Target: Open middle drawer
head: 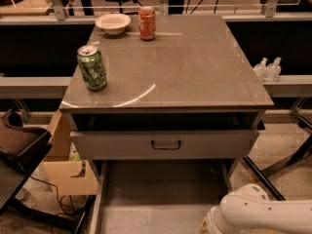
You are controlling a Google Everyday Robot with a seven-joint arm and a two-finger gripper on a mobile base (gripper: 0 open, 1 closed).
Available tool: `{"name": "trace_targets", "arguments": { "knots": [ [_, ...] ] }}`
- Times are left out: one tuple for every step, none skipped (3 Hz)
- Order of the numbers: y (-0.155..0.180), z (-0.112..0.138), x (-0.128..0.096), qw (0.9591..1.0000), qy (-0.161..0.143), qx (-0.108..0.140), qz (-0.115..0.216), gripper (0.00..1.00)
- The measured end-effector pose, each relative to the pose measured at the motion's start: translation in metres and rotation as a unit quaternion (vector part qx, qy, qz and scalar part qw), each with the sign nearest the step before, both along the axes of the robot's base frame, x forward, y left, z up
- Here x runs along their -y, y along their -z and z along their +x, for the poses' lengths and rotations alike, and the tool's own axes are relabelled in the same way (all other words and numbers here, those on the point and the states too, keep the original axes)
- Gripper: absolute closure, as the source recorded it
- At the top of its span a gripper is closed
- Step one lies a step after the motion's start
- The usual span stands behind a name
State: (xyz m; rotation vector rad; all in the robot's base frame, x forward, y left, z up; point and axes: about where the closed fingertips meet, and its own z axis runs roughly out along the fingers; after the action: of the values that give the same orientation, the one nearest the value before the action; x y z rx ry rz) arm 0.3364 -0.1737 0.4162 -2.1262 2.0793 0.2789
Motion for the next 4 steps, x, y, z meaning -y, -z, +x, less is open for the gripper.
{"name": "trace_targets", "arguments": {
  "knots": [
    [-0.0011,-0.0130,-0.0012,0.9998,-0.010,-0.019,-0.003,1.00],
    [-0.0010,-0.0131,-0.0012,0.9998,-0.010,-0.019,-0.003,1.00],
    [-0.0004,-0.0140,-0.0013,0.9997,-0.010,-0.020,-0.003,0.82],
    [0.0002,-0.0149,-0.0015,0.9997,-0.011,-0.021,-0.003,0.57]
  ]
}}
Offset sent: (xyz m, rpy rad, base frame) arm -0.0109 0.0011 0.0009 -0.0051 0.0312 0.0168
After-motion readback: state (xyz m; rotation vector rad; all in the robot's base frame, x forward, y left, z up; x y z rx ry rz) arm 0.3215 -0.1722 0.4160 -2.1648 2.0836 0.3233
